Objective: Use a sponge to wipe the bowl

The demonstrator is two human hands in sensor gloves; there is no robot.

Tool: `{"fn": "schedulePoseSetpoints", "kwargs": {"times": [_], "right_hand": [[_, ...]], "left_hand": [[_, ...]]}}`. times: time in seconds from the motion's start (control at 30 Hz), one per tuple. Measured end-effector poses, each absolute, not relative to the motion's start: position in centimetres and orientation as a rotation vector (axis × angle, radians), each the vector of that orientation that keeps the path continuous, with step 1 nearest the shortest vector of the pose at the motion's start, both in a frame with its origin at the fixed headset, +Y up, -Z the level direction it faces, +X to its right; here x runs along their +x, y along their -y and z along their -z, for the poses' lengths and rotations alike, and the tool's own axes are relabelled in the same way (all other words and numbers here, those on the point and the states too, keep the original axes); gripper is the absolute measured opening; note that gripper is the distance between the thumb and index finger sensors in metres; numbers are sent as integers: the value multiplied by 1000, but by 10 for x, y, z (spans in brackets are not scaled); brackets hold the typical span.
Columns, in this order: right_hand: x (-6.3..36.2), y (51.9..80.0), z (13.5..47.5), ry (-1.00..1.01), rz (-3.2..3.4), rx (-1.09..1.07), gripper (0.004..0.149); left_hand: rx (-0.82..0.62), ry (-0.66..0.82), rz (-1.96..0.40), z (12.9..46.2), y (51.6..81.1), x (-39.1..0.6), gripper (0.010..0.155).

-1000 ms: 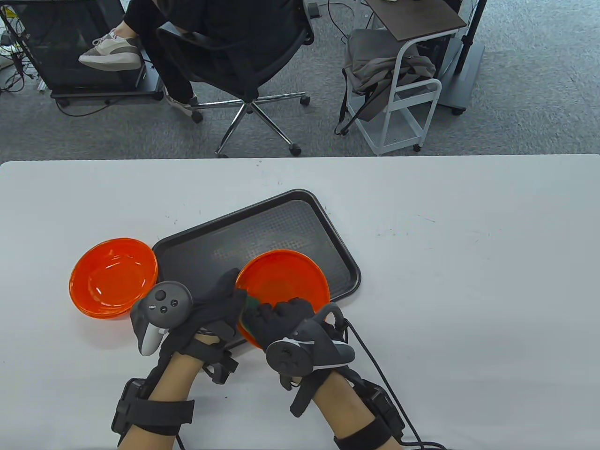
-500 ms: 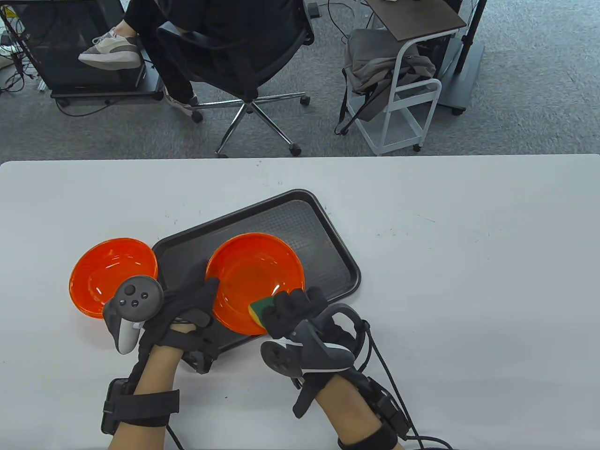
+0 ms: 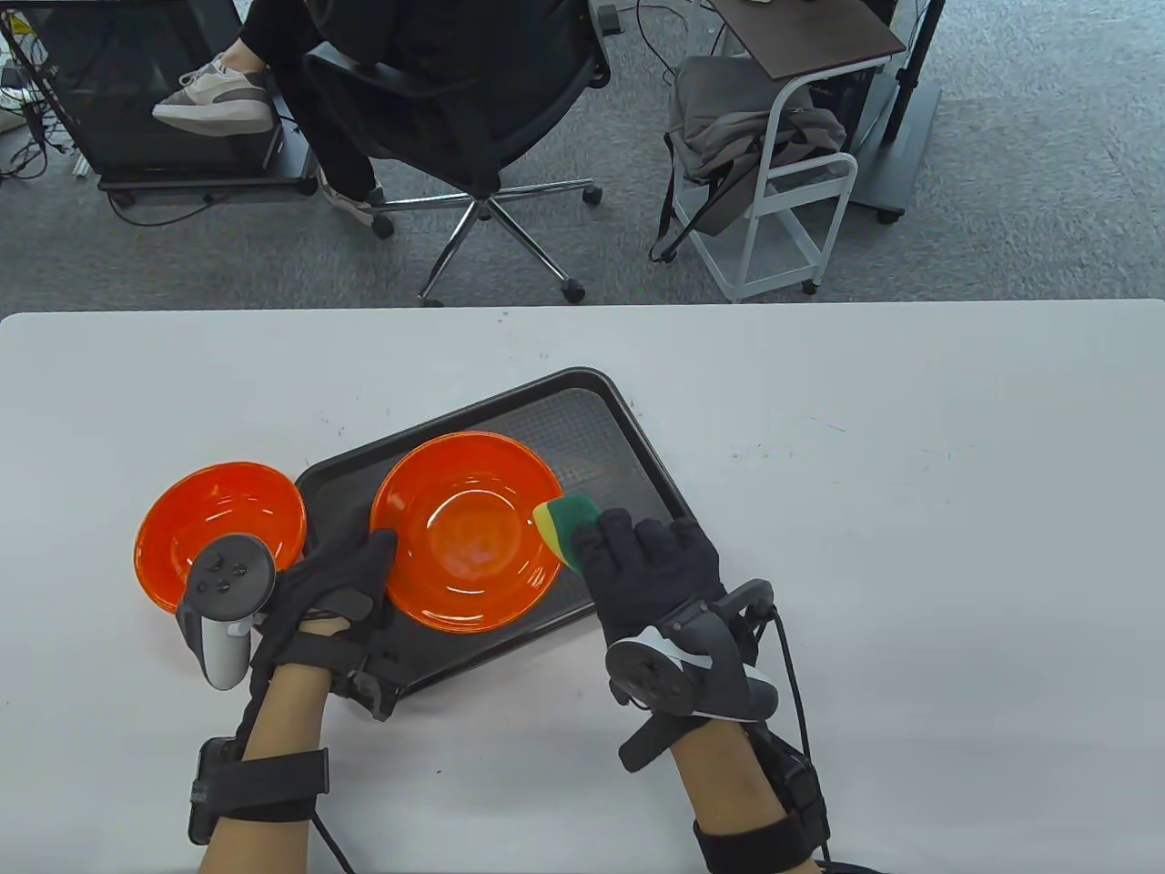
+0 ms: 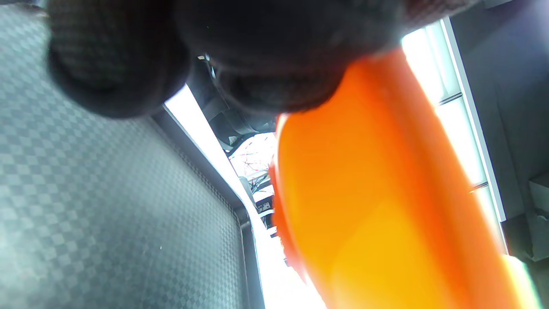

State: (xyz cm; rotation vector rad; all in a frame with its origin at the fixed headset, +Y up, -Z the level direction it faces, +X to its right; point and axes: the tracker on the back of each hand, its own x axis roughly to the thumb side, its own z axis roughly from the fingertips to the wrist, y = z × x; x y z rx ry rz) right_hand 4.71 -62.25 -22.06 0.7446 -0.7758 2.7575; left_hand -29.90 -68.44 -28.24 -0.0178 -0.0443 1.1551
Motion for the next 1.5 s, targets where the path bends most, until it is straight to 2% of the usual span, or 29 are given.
{"fn": "schedulePoseSetpoints", "kwargs": {"times": [0.1, 0.27, 0.53, 0.77, 1.03, 1.27, 1.5], "right_hand": [[60, 622, 222, 794, -2591, 705, 47], [61, 631, 228, 659, -2281, 793, 47], [55, 636, 229, 616, -2144, 820, 47], [66, 649, 237, 561, -1948, 661, 47], [65, 670, 250, 335, -1727, 569, 48], [45, 685, 253, 91, -1598, 594, 49], [22, 689, 248, -46, -1551, 652, 50]], "left_hand": [[-34, 53, -1251, 283, 686, -302, 57], [-72, 91, -1342, 283, 687, -299, 57], [-105, 95, -1256, 282, 683, -297, 59], [-219, 220, -1197, 282, 679, -277, 59], [-370, 423, -1255, 279, 683, -239, 59], [-262, 468, -1291, 272, 676, -224, 60], [-49, 354, -1327, 268, 673, -233, 59]]}}
